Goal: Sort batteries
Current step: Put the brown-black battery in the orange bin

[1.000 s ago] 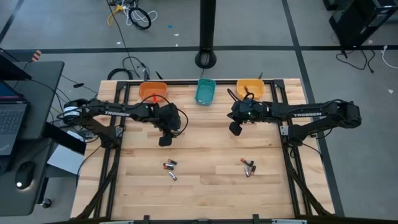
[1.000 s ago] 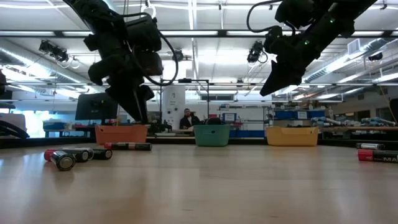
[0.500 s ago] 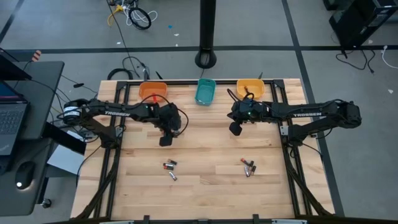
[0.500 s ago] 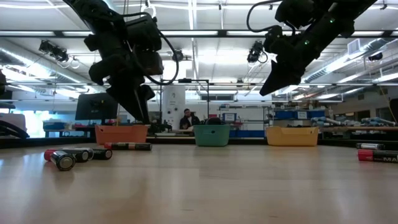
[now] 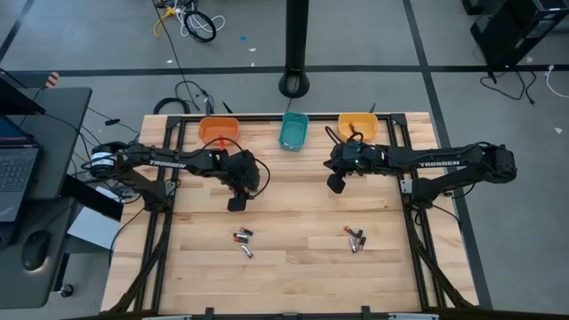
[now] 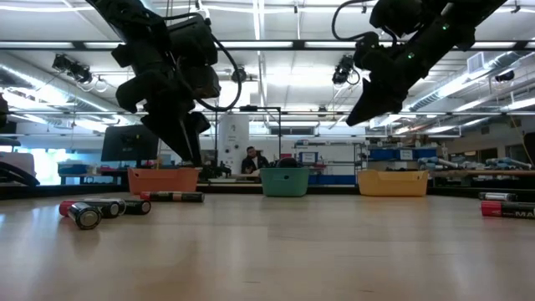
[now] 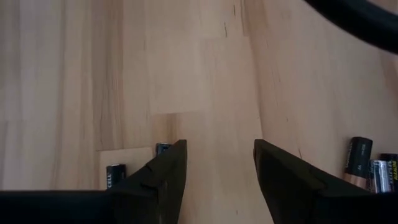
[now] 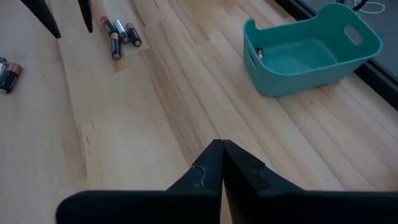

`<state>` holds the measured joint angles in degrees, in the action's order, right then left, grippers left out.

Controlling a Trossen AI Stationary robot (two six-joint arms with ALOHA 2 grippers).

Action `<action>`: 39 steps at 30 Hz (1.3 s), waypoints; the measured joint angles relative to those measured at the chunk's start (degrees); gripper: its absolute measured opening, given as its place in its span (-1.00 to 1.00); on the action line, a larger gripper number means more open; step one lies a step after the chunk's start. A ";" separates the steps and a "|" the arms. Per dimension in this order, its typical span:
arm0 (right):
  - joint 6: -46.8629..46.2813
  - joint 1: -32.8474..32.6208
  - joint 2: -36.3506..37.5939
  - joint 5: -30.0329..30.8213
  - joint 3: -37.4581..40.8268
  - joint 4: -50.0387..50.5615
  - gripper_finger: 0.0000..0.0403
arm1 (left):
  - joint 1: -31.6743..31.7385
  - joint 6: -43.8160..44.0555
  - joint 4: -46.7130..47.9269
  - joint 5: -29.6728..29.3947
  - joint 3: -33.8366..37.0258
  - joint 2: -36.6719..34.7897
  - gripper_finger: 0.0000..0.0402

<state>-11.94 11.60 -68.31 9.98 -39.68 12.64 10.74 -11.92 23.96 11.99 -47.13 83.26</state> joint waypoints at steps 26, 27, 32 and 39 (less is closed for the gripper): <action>1.62 0.11 0.00 0.72 0.00 -0.13 -0.93 | 0.10 -1.62 3.67 -0.33 -2.73 4.90 -0.04; 1.66 0.11 0.00 0.74 0.00 -0.14 -0.93 | 0.11 -1.62 3.65 -0.37 -2.74 4.90 -0.04; 1.64 0.11 0.00 0.83 0.00 -0.17 -0.88 | 0.11 -2.58 2.67 -3.20 -2.80 7.12 -0.04; 1.75 0.11 0.00 0.89 0.00 -0.65 -0.92 | 0.13 -2.98 1.70 -5.59 -2.80 10.84 -0.10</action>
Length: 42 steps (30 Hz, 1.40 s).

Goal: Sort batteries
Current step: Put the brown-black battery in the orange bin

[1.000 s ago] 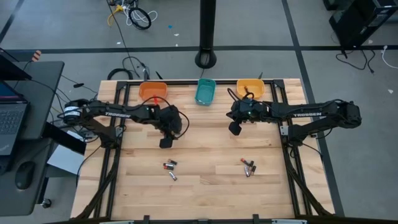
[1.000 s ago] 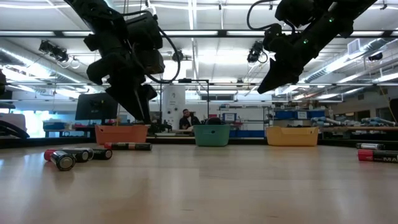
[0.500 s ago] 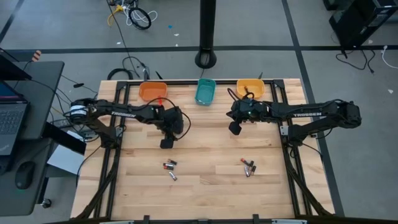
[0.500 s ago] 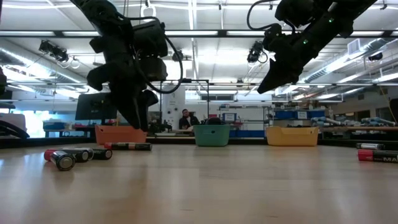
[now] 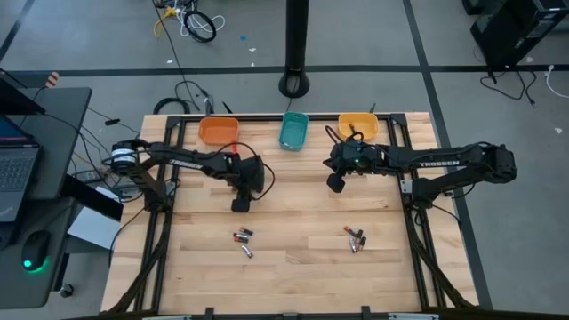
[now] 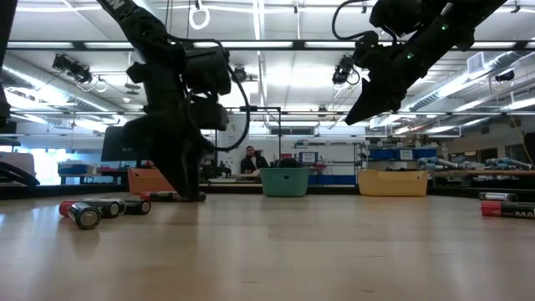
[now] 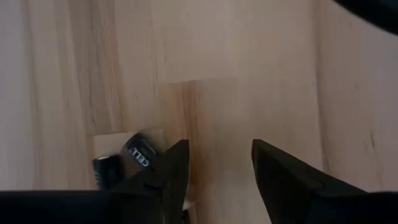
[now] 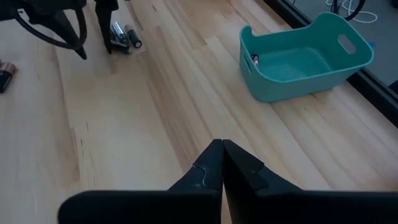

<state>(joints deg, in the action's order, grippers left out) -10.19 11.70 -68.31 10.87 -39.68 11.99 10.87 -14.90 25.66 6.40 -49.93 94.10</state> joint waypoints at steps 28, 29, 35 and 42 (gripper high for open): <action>0.30 0.00 0.00 -0.02 0.00 0.06 -0.88 | 0.24 6.14 9.69 -5.41 -9.69 2.69 -0.49; 0.33 0.00 0.00 -0.02 0.00 0.07 -0.89 | 0.56 5.89 11.61 -7.44 -10.88 2.69 -0.49; 1.01 0.00 0.00 -0.02 0.00 0.09 -0.93 | 7.49 -0.68 13.25 -8.40 -14.72 2.63 -0.49; 1.17 0.00 0.02 -0.02 1.48 -0.93 -0.87 | 18.44 -9.03 10.20 -7.09 -14.86 3.47 -0.49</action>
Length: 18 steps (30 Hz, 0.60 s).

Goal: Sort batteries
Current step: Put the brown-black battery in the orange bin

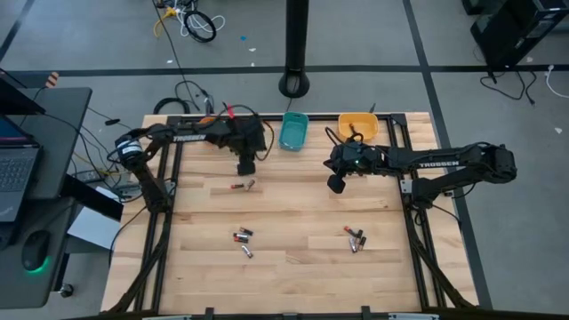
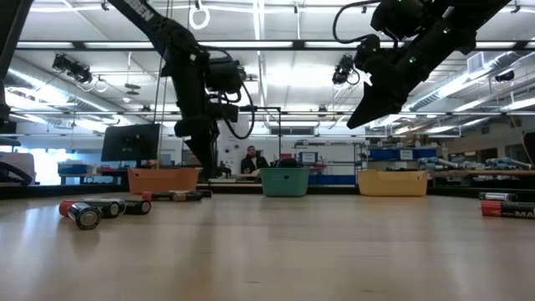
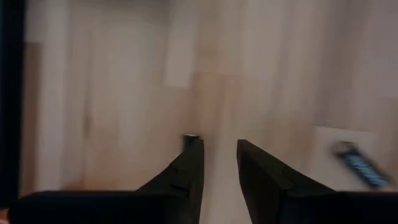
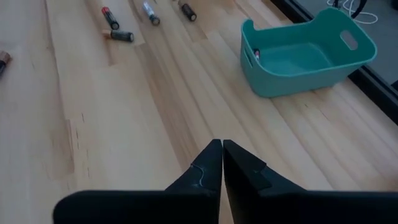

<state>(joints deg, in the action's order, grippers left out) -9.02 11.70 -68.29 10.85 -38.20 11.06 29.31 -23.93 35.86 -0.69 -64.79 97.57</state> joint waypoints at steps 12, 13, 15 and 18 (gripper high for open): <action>-0.02 0.00 0.00 0.00 0.94 -1.41 -0.89 | 8.31 -4.94 -2.30 4.85 -1.35 8.80 -0.35; -0.02 0.00 0.00 -0.02 0.94 -1.40 -0.88 | 8.34 -4.78 -2.00 4.73 -1.62 9.87 -0.33; -0.02 0.00 0.00 -0.01 0.94 -1.40 -0.87 | 8.38 -4.28 -1.99 4.57 -2.64 11.01 -0.30; -0.02 -0.07 0.00 -0.01 0.95 -1.35 -0.89 | 8.47 -4.30 -1.48 4.25 -3.48 12.13 -0.29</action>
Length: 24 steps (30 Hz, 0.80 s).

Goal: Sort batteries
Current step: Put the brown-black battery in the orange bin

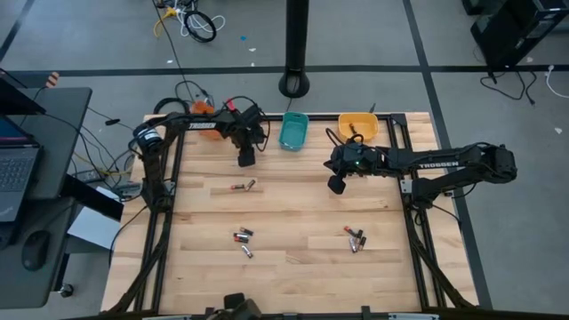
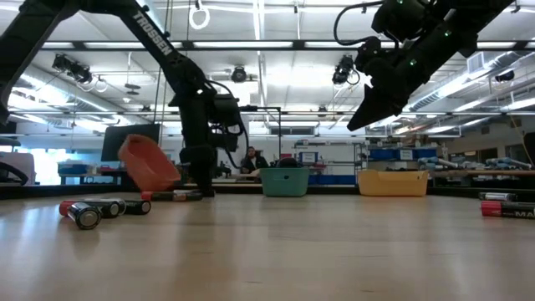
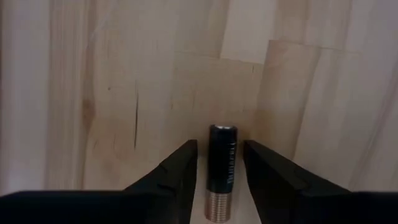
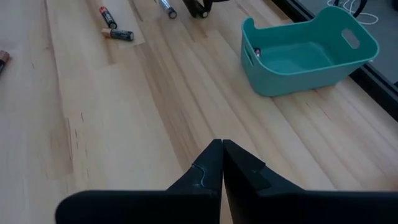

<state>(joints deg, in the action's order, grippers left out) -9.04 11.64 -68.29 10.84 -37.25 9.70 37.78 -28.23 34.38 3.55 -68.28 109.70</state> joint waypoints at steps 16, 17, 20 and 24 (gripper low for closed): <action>0.12 -0.02 0.00 -0.01 0.01 0.01 -0.91 | -3.26 -2.44 -0.01 -2.62 0.20 -0.01 -0.77; 0.13 -0.02 0.00 -0.01 0.01 0.01 -0.92 | -3.86 -3.10 -0.21 -3.99 0.22 -0.30 -0.77; 0.16 -0.02 0.00 -0.01 0.01 0.01 -0.93 | -5.25 -4.41 -0.78 -7.91 0.47 -1.38 -0.77; 0.17 -0.02 0.00 -0.01 0.01 0.31 -0.90 | -5.15 -2.52 -1.13 -7.80 0.52 -4.74 -0.77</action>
<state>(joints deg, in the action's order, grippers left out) -8.86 11.62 -68.29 10.83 -37.23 10.01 32.63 -30.76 33.25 -4.24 -67.75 104.96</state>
